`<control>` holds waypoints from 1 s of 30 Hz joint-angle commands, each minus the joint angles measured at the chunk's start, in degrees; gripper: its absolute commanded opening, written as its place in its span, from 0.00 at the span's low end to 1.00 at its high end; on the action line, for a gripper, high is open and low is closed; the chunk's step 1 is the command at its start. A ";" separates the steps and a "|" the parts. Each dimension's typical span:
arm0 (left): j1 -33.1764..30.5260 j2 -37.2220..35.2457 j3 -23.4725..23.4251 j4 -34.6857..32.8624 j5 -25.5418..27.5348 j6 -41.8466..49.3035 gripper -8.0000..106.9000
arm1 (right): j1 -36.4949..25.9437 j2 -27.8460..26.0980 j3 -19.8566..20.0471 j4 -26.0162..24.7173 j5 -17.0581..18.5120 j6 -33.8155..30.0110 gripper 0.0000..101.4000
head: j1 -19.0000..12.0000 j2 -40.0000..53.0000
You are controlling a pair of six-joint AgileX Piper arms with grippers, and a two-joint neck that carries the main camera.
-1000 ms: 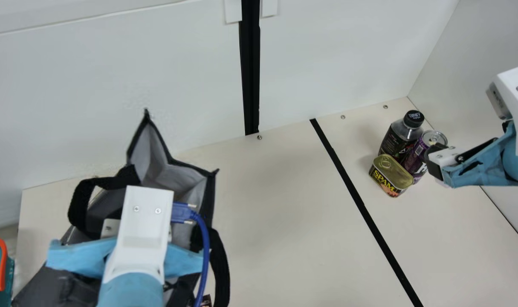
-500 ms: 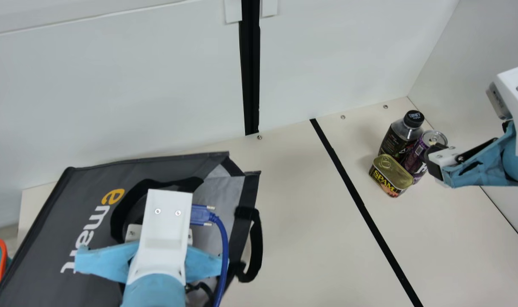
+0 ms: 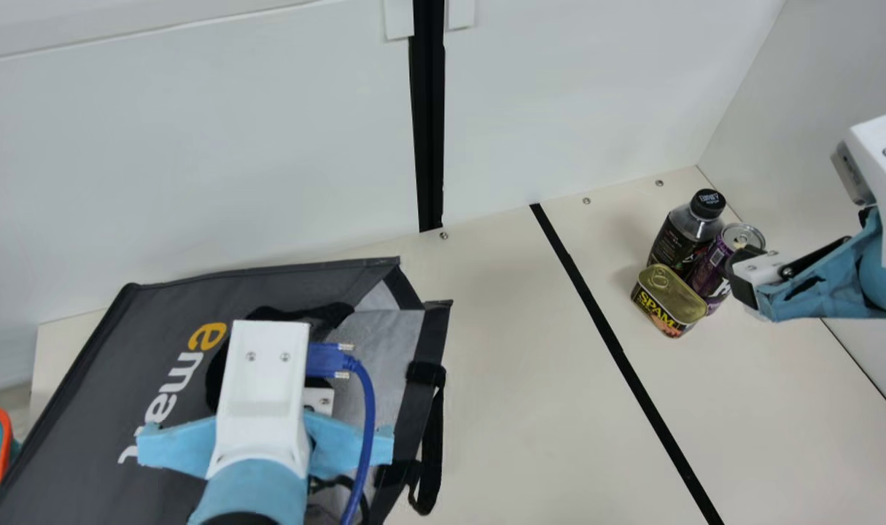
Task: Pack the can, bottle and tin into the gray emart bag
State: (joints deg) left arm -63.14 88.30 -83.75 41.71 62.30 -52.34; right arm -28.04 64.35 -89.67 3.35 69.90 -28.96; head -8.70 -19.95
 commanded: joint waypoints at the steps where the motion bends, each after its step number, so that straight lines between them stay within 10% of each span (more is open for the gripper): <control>1: 1.17 -0.29 0.40 -2.49 -2.52 0.16 0.16 | 0.00 0.00 0.00 0.00 0.00 0.00 0.90 | -1.30 -0.05; 30: 16.05 -0.35 6.56 -36.12 -24.00 17.03 0.16 | 0.00 0.00 0.00 0.00 0.00 0.00 0.90 | -1.30 -0.05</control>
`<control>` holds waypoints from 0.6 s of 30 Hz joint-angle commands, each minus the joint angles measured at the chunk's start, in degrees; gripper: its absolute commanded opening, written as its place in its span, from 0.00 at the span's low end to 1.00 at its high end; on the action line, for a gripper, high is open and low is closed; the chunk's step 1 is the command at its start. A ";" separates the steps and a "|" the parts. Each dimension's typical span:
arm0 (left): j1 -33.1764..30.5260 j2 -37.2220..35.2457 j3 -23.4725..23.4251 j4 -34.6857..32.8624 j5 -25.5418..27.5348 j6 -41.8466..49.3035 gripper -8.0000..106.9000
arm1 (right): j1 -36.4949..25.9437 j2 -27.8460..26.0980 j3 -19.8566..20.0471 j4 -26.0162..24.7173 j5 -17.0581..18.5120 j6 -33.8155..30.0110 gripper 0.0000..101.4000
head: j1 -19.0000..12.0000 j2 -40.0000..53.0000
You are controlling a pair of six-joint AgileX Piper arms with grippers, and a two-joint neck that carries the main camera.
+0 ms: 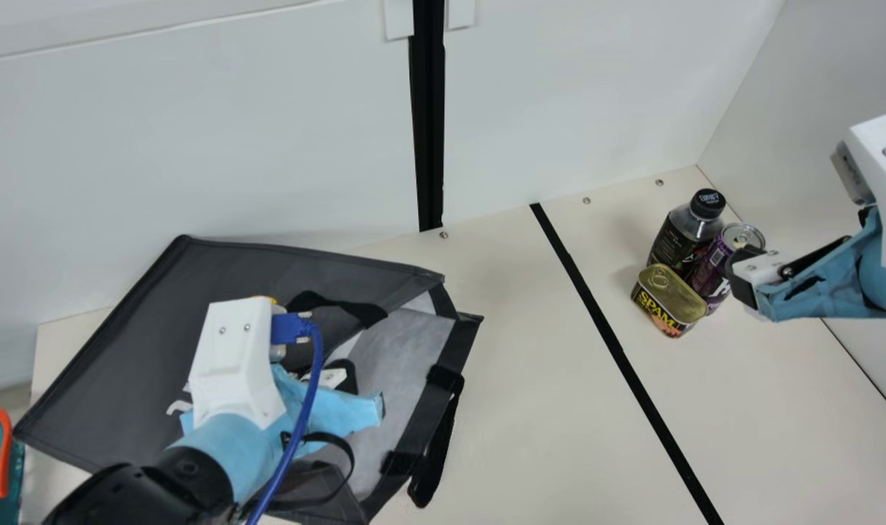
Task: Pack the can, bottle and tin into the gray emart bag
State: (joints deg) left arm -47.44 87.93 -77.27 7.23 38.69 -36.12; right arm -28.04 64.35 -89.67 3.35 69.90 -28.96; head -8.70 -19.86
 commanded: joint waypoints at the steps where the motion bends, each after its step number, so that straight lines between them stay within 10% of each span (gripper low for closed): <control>1: 0.74 0.06 0.18 -2.49 -0.72 1.45 0.16 | 0.00 0.00 0.00 0.00 0.00 0.00 0.90 | -1.30 -0.14; 18: 5.94 0.47 2.75 -13.70 -6.07 9.08 0.16 | 0.00 0.00 0.00 0.00 0.00 0.00 0.90 | -1.30 -0.14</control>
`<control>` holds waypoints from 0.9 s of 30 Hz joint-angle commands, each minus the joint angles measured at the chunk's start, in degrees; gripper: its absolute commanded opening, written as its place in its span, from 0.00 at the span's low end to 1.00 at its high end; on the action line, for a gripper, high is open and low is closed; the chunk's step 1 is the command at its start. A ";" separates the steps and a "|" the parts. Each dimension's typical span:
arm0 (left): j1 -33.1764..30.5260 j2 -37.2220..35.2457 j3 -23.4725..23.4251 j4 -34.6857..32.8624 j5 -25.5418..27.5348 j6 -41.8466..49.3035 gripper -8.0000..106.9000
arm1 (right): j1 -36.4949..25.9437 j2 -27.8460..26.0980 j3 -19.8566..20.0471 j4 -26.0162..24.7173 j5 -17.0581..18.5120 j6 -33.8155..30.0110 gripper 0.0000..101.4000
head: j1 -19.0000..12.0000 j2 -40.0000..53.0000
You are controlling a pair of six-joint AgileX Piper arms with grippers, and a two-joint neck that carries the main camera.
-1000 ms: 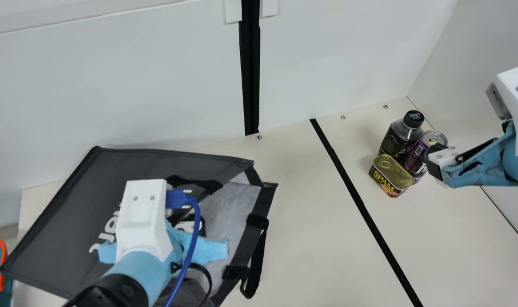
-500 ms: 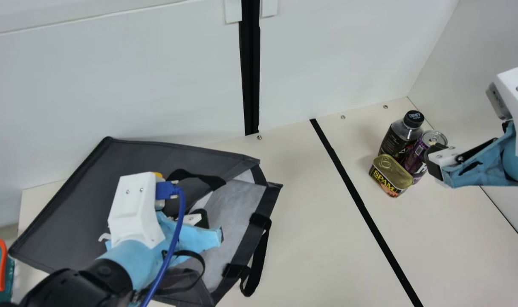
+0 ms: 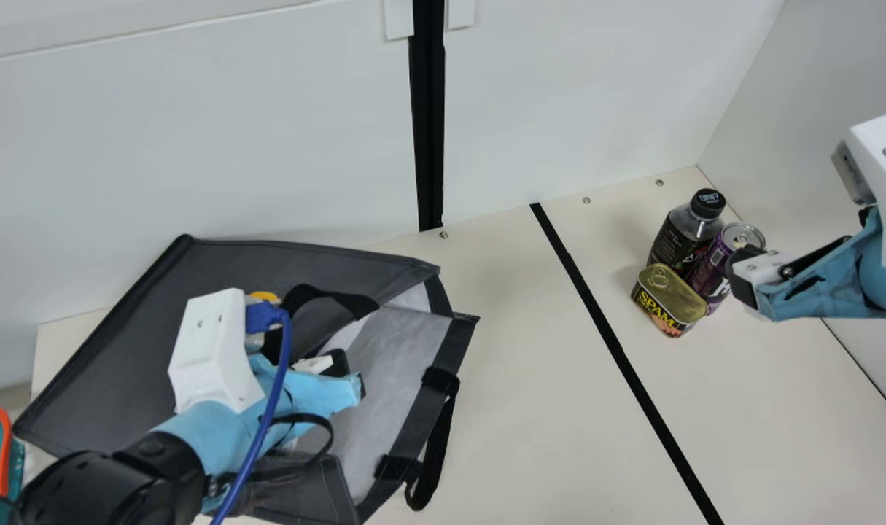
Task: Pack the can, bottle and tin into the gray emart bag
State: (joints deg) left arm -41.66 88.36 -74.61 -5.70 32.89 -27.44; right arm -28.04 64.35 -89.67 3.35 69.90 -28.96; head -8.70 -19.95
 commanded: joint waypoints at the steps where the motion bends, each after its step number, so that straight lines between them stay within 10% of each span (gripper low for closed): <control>1: 0.41 0.08 0.19 -1.29 -0.51 0.74 0.16 | 0.00 0.00 0.00 0.00 0.00 0.00 0.90 | -1.30 -0.05; 27: 6.98 0.28 1.49 -9.04 -4.25 5.95 0.16 | 0.00 0.00 0.00 0.00 0.00 0.00 0.90 | -1.30 -0.05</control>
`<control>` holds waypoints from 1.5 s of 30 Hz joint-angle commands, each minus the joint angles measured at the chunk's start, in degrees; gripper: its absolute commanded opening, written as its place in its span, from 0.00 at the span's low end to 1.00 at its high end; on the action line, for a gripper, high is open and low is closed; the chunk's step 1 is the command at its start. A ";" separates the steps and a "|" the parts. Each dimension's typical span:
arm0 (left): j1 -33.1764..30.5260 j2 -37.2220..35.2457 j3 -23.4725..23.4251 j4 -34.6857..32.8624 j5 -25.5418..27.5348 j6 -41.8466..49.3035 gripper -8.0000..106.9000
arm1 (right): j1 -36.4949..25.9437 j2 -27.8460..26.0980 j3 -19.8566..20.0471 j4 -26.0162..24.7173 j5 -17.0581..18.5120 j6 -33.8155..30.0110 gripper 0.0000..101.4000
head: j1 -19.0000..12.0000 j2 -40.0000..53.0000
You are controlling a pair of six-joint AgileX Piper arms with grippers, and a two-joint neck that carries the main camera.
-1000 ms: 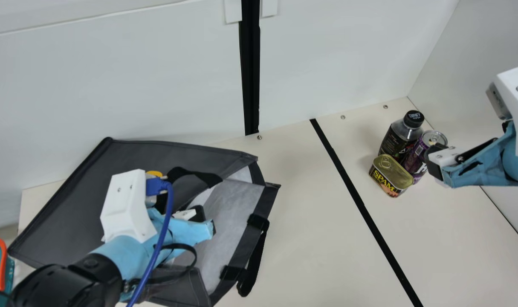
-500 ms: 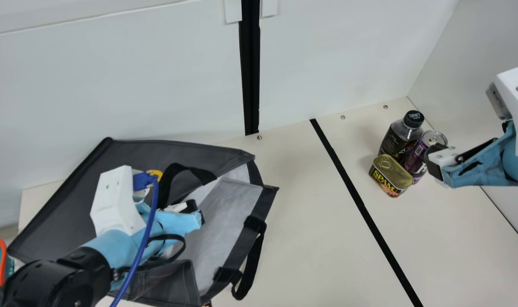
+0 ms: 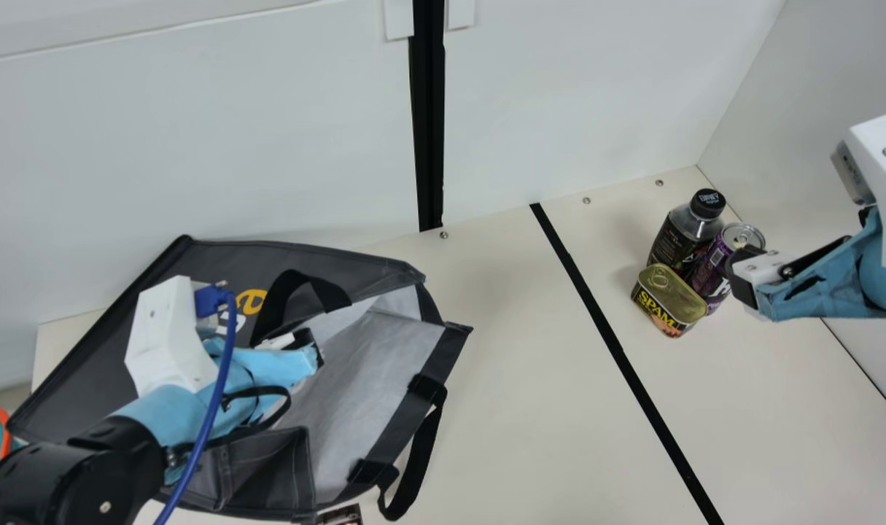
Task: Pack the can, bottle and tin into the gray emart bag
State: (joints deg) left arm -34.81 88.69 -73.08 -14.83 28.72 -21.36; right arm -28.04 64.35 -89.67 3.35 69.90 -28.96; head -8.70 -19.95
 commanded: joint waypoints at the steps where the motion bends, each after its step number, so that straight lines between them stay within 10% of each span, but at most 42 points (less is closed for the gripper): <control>1: 0.23 -0.05 -0.09 0.29 -0.09 -0.25 0.16 | 0.00 0.00 0.00 0.00 0.00 0.00 0.90 | -1.30 -0.05; 45: 0.51 0.00 -0.21 0.96 -0.14 -0.55 0.16 | 0.00 0.00 0.00 0.00 0.00 0.00 0.90 | -1.30 -0.05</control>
State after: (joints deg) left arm -34.29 88.69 -73.29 -13.87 28.58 -21.91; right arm -28.04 64.35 -89.67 3.35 69.90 -28.96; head -8.70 -19.95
